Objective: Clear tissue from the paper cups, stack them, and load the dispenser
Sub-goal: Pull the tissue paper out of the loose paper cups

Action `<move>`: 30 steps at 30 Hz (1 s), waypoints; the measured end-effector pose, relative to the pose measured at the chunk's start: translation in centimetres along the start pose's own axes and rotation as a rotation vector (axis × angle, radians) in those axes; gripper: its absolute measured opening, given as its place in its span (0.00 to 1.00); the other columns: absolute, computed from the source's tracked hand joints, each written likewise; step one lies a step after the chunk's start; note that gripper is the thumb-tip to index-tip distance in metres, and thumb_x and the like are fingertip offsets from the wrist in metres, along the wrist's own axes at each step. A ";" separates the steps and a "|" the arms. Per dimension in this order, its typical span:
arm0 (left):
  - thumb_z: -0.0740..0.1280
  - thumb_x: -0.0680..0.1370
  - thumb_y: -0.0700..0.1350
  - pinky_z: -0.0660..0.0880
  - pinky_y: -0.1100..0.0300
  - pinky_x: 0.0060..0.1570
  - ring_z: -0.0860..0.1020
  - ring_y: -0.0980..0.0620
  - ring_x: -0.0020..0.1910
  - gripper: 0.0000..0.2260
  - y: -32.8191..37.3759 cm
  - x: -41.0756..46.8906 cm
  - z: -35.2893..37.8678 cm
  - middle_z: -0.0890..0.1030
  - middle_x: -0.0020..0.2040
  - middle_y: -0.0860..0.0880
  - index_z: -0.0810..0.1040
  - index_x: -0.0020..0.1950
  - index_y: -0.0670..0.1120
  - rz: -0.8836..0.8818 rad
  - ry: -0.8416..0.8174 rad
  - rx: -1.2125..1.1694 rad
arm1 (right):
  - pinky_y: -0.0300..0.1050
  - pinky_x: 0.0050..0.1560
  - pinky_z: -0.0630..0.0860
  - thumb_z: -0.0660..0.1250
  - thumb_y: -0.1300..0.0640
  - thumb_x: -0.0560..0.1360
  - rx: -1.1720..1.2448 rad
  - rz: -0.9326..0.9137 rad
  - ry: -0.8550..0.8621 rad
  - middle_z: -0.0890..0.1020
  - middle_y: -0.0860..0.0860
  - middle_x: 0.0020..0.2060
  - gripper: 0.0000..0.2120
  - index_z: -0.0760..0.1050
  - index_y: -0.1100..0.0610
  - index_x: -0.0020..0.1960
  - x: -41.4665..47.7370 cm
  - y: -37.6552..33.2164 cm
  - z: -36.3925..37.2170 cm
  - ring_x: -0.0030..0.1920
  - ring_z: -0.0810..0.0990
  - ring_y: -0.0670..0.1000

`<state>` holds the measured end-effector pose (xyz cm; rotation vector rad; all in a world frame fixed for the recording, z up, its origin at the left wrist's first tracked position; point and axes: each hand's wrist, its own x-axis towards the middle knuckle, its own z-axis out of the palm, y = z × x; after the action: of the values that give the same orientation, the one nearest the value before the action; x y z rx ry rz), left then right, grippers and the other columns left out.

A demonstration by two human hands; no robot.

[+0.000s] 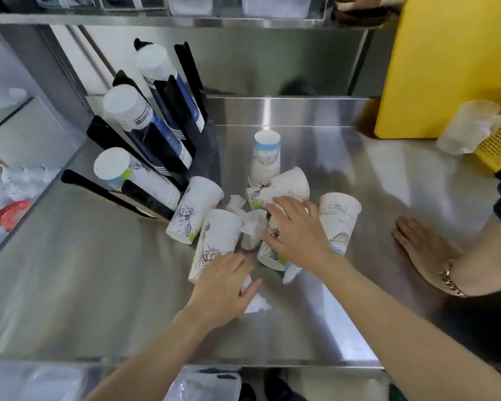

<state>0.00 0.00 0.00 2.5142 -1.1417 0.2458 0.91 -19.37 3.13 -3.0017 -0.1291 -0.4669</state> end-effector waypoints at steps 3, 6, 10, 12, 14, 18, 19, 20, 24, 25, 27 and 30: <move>0.60 0.71 0.56 0.77 0.58 0.41 0.78 0.49 0.42 0.15 0.2 -1.1 1.1 0.79 0.42 0.49 0.78 0.44 0.46 0.037 -0.132 0.050 | 0.50 0.52 0.59 0.65 0.41 0.64 -0.045 -0.048 -0.032 0.82 0.54 0.50 0.23 0.78 0.58 0.49 0.8 -0.7 0.5 0.53 0.80 0.55; 0.57 0.68 0.55 0.79 0.61 0.41 0.77 0.51 0.45 0.16 0.1 -1.7 2.2 0.80 0.44 0.50 0.79 0.42 0.47 -0.007 -0.203 0.078 | 0.51 0.53 0.57 0.74 0.42 0.58 -0.099 -0.067 -0.125 0.81 0.56 0.52 0.26 0.79 0.60 0.49 1.8 -1.6 1.2 0.55 0.79 0.57; 0.66 0.67 0.48 0.79 0.59 0.35 0.77 0.49 0.43 0.07 -0.2 -1.9 3.0 0.79 0.43 0.48 0.73 0.41 0.47 -0.020 -0.212 0.054 | 0.52 0.54 0.54 0.74 0.50 0.61 -0.162 -0.102 -0.223 0.79 0.57 0.54 0.17 0.79 0.58 0.46 2.9 -2.4 1.3 0.57 0.75 0.57; 0.75 0.61 0.44 0.78 0.61 0.33 0.77 0.49 0.40 0.13 -0.2 -1.9 3.1 0.79 0.40 0.48 0.73 0.38 0.47 -0.007 -0.219 0.060 | 0.48 0.47 0.57 0.78 0.57 0.54 -0.156 -0.100 -0.175 0.82 0.53 0.39 0.11 0.78 0.56 0.32 3.1 -2.8 1.5 0.43 0.80 0.55; 0.75 0.61 0.42 0.76 0.60 0.35 0.75 0.50 0.39 0.14 -0.1 -1.8 2.6 0.78 0.38 0.49 0.71 0.38 0.47 -0.022 -0.191 0.044 | 0.47 0.44 0.58 0.76 0.62 0.56 -0.014 -0.093 -0.112 0.80 0.52 0.31 0.10 0.75 0.57 0.29 3.4 -2.6 1.7 0.36 0.79 0.55; 0.62 0.69 0.38 0.70 0.61 0.42 0.76 0.46 0.37 0.06 0.1 -1.4 2.5 0.77 0.39 0.47 0.67 0.43 0.47 -0.107 -0.092 -0.065 | 0.48 0.46 0.62 0.57 0.62 0.78 0.486 0.185 0.054 0.79 0.58 0.38 0.08 0.72 0.65 0.45 4.2 -2.5 -1.6 0.41 0.74 0.59; 0.59 0.71 0.38 0.68 0.61 0.40 0.77 0.46 0.36 0.06 0.3 -1.2 2.2 0.77 0.40 0.47 0.66 0.44 0.47 -0.159 -0.077 -0.109 | 0.49 0.45 0.63 0.56 0.60 0.79 0.611 0.257 0.045 0.77 0.56 0.40 0.09 0.70 0.66 0.49 4.3 -2.4 -2.7 0.41 0.72 0.56; 0.58 0.72 0.37 0.68 0.62 0.38 0.78 0.45 0.38 0.07 0.5 -0.8 1.9 0.78 0.42 0.46 0.66 0.45 0.47 -0.218 -0.058 -0.146 | 0.49 0.44 0.64 0.55 0.59 0.80 0.694 0.311 0.064 0.74 0.54 0.41 0.09 0.69 0.65 0.50 4.2 -2.1 -3.5 0.42 0.71 0.55; 0.61 0.71 0.27 0.67 0.58 0.42 0.76 0.41 0.48 0.12 1.5 1.1 0.1 0.78 0.49 0.41 0.72 0.52 0.39 -0.376 0.039 -0.258 | 0.50 0.43 0.69 0.59 0.50 0.78 0.546 0.396 0.108 0.75 0.53 0.39 0.13 0.70 0.61 0.46 3.3 0.2 -4.8 0.43 0.75 0.59; 0.62 0.69 0.26 0.65 0.60 0.43 0.75 0.42 0.47 0.15 1.5 1.6 -0.2 0.78 0.48 0.39 0.72 0.52 0.38 -0.358 0.082 -0.268 | 0.51 0.44 0.71 0.62 0.46 0.75 0.483 0.438 0.032 0.76 0.53 0.40 0.16 0.70 0.60 0.46 2.9 0.9 -4.9 0.44 0.75 0.59; 0.64 0.65 0.27 0.64 0.61 0.43 0.71 0.47 0.45 0.19 1.1 2.6 -0.1 0.77 0.45 0.39 0.69 0.51 0.43 -0.345 0.171 -0.219 | 0.53 0.52 0.69 0.68 0.40 0.68 0.337 0.482 -0.173 0.77 0.52 0.42 0.22 0.71 0.58 0.47 1.8 2.1 -5.0 0.47 0.74 0.57; 0.62 0.67 0.33 0.62 0.56 0.41 0.73 0.44 0.40 0.12 0.2 3.9 0.3 0.77 0.40 0.40 0.66 0.47 0.45 -0.332 0.198 -0.052 | 0.54 0.53 0.61 0.71 0.36 0.62 0.141 0.354 -0.432 0.73 0.51 0.42 0.25 0.70 0.54 0.45 -0.3 3.6 -4.6 0.52 0.71 0.56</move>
<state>2.42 -2.93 0.96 2.5174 -0.6355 0.3593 -0.38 -23.44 7.08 -2.8450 0.3180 0.2163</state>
